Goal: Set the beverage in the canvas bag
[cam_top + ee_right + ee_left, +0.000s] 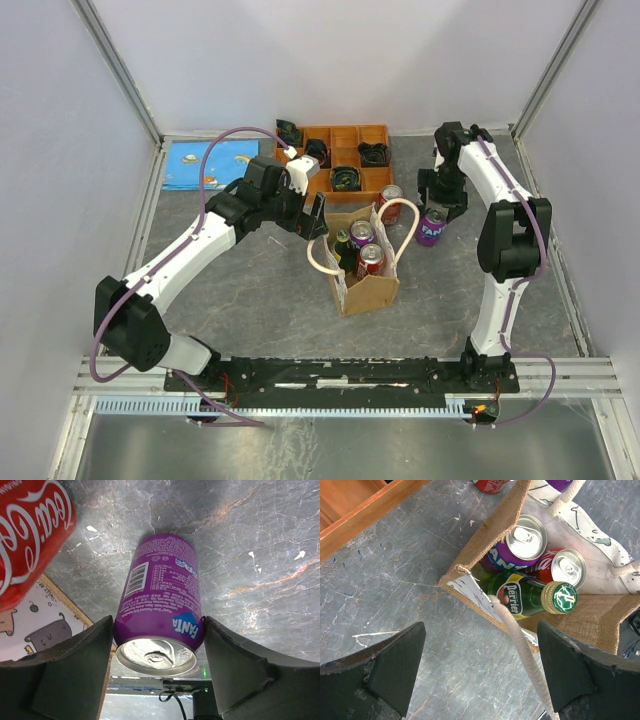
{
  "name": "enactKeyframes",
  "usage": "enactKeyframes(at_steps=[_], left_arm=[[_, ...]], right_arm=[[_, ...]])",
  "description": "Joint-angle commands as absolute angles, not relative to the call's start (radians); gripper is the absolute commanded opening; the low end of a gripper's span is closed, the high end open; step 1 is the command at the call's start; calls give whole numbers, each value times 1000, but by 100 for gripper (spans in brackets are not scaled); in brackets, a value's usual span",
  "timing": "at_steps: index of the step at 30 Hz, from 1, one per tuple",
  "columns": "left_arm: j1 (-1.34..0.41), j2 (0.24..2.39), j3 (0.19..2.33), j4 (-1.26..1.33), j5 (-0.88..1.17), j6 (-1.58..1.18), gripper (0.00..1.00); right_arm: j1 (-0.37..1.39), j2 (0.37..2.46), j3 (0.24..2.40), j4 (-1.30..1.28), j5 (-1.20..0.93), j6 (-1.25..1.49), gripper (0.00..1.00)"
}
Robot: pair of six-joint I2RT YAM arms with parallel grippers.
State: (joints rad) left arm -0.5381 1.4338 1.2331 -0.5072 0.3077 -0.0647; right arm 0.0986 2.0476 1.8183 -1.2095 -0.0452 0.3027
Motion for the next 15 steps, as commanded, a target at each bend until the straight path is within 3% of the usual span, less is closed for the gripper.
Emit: enactKeyframes(at_steps=[1, 15], left_arm=[[-532, 1434, 1264, -475, 344, -102, 97], [-531, 1431, 1259, -478, 350, -95, 97]], right_arm=[[101, 2050, 1828, -1255, -56, 268, 81], [104, 2016, 1772, -1258, -43, 271, 82]])
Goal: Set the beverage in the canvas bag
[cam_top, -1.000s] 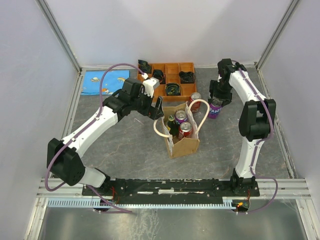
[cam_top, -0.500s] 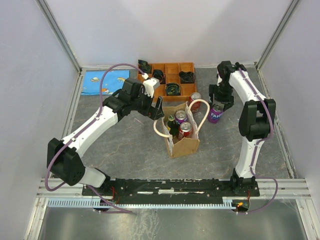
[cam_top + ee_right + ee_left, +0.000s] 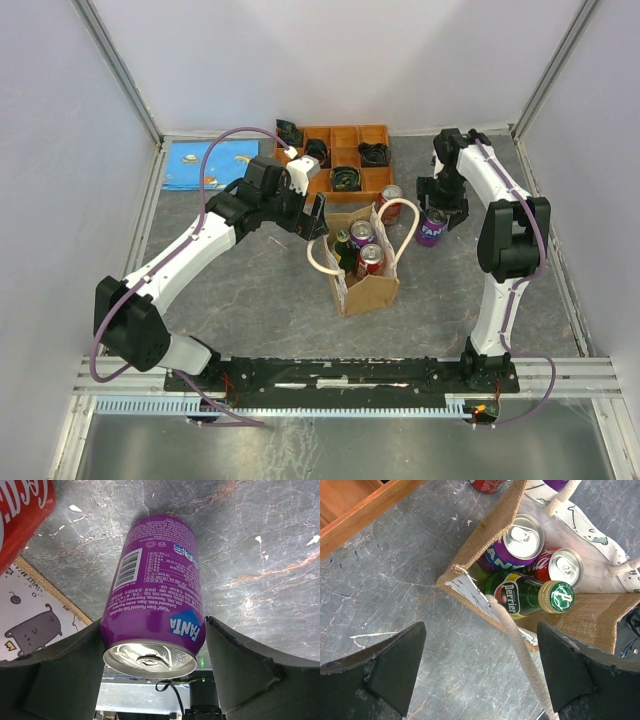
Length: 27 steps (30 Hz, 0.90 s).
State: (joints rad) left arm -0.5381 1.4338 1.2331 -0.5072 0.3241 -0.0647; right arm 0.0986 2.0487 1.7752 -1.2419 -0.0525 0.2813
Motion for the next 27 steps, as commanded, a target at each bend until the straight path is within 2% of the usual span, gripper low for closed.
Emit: enactKeyframes(at_steps=[1, 2, 4, 6, 8, 10, 14, 17, 22, 27], left_arm=[[-531, 1431, 1259, -478, 350, -95, 97], [-531, 1430, 1259, -478, 351, -94, 97], [-530, 1429, 1260, -480, 351, -90, 97], [-531, 1426, 1258, -483, 350, -84, 96], [-531, 1420, 1256, -486, 350, -79, 96], [-531, 1414, 1254, -493, 350, -73, 96], [-531, 1398, 1248, -508, 347, -61, 96], [-531, 1387, 1247, -523, 356, -55, 96], [-532, 1368, 1249, -562, 401, -43, 93], [-534, 1342, 1250, -618, 521, -34, 89]], right_arm=[[104, 2017, 1770, -1257, -36, 273, 80], [104, 2016, 1770, -1257, -29, 276, 75], [104, 2010, 1770, -1251, -22, 282, 59], [104, 2000, 1775, -1245, -25, 288, 36], [104, 1986, 1787, -1249, -25, 295, 19], [104, 1969, 1809, -1256, -20, 297, 9], [104, 1938, 1918, -1319, -18, 295, 3], [104, 1919, 2079, -1385, -39, 302, 0], [108, 1900, 2314, -1469, -118, 346, 0], [140, 1808, 2334, -1455, -193, 388, 0]])
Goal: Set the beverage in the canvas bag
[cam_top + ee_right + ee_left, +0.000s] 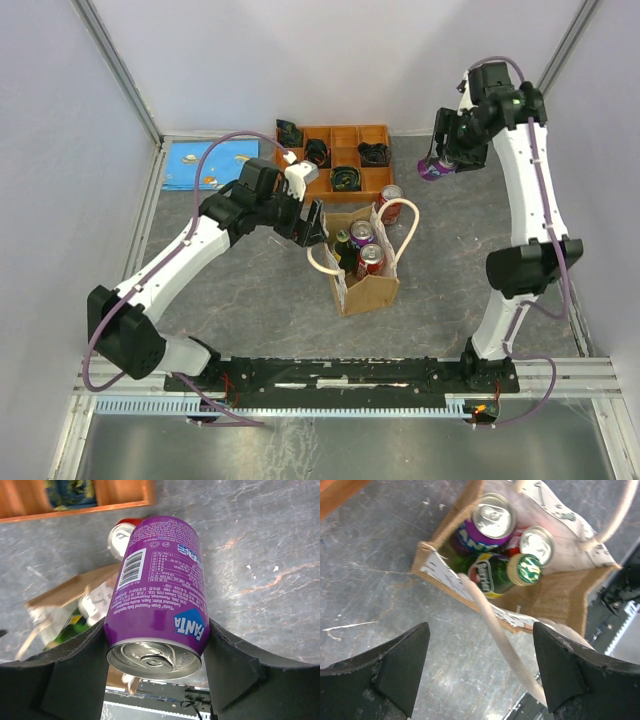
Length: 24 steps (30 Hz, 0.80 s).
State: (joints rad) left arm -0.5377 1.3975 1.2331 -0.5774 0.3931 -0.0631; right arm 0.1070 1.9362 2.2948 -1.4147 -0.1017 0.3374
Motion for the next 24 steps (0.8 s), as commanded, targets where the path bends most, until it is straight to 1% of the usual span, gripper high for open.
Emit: enactKeyframes(at_steps=[1, 4, 8, 11, 13, 14, 15, 17, 19, 24], left_arm=[[-533, 1338, 1250, -631, 549, -32, 88], [-537, 1330, 1251, -675, 615, -15, 85], [-541, 1332, 1256, -739, 677, 17, 71], [-549, 1334, 1258, -765, 701, 29, 55], [-550, 1335, 1260, -780, 707, 37, 41], [-551, 1335, 1263, -787, 708, 41, 35], [-552, 1335, 1267, -795, 709, 46, 27], [-553, 1335, 1274, -812, 707, 55, 16], [-552, 1335, 1282, -832, 704, 66, 12], [-552, 1325, 1303, -866, 704, 79, 9]], right_arm=[[155, 1780, 2320, -1441, -200, 397, 0], [219, 1688, 2266, -1404, -228, 428, 0], [330, 1589, 2171, -1376, -219, 467, 0], [394, 1511, 2012, -1304, -205, 513, 0], [434, 1466, 1921, -1269, -185, 531, 0], [453, 1450, 1879, -1254, -174, 541, 0], [473, 1435, 1842, -1238, -167, 550, 0], [511, 1416, 1787, -1207, -153, 568, 0], [555, 1415, 1768, -1198, -126, 578, 0], [646, 1449, 1772, -1187, -68, 589, 0]])
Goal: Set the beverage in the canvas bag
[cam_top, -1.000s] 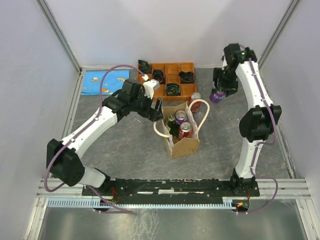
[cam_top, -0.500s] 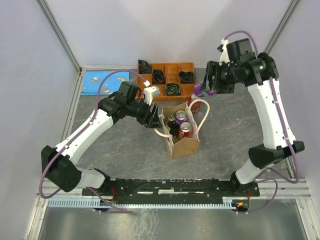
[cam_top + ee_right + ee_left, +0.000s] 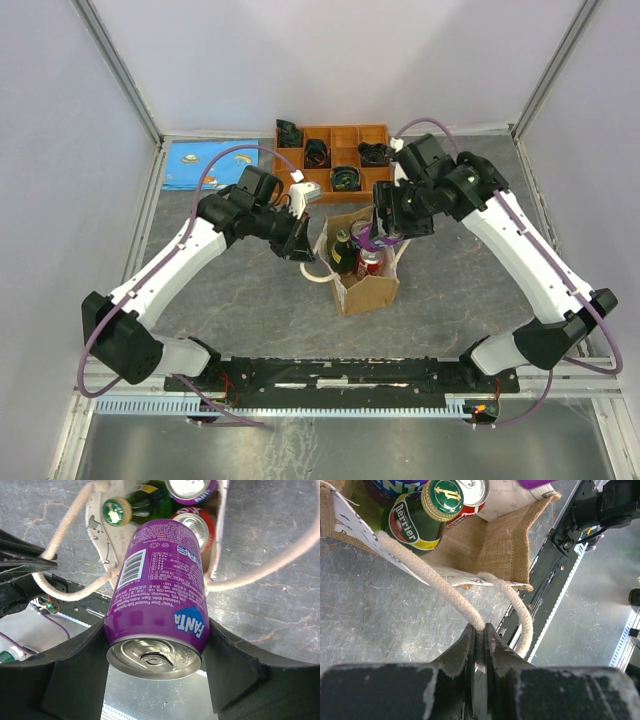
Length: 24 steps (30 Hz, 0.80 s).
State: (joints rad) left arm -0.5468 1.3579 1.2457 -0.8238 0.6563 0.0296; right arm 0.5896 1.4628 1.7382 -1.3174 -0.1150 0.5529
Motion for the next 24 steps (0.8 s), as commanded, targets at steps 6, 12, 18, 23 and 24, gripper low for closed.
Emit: enactKeyframes(at_steps=[6, 12, 18, 23, 24], left_arm=[[-553, 1305, 1298, -871, 699, 77, 9], [-552, 1301, 1298, -862, 697, 72, 9], [-552, 1297, 1298, -860, 699, 72, 9], [-553, 1290, 1290, -861, 702, 77, 9], [-553, 1289, 1289, -861, 704, 78, 9]], right_arm=[[750, 1511, 1782, -1199, -17, 600, 0], [840, 1556, 1774, -1209, 34, 622, 0], [889, 1597, 1784, -1233, 78, 633, 0], [903, 1629, 1784, -1269, 95, 636, 0], [906, 1632, 1783, -1276, 96, 638, 0]])
